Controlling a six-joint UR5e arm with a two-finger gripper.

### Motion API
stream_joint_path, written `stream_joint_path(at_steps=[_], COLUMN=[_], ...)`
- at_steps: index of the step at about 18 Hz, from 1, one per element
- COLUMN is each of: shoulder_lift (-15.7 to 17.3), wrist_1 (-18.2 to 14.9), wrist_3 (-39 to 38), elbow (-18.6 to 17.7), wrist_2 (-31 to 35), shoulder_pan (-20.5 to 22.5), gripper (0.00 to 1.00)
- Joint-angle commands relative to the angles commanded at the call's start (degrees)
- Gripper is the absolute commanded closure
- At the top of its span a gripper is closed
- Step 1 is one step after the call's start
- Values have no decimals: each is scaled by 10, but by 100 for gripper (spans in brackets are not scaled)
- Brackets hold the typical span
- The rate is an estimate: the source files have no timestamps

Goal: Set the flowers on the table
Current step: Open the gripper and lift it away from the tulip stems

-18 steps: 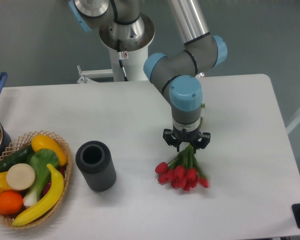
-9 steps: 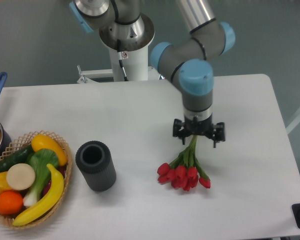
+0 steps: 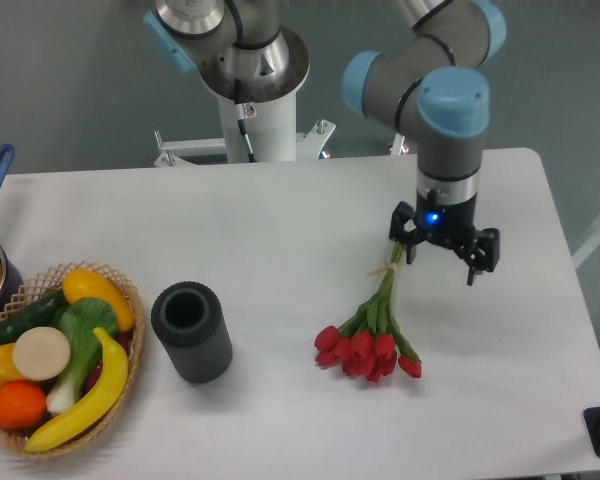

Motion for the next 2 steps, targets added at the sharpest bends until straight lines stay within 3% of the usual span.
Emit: stream_joint_path(at_steps=[2], shoulder_lift=[0], wrist_1=[0], wrist_3=[0], elbow=[0], wrist_2=[-2], shoulder_pan=[0], gripper=[0])
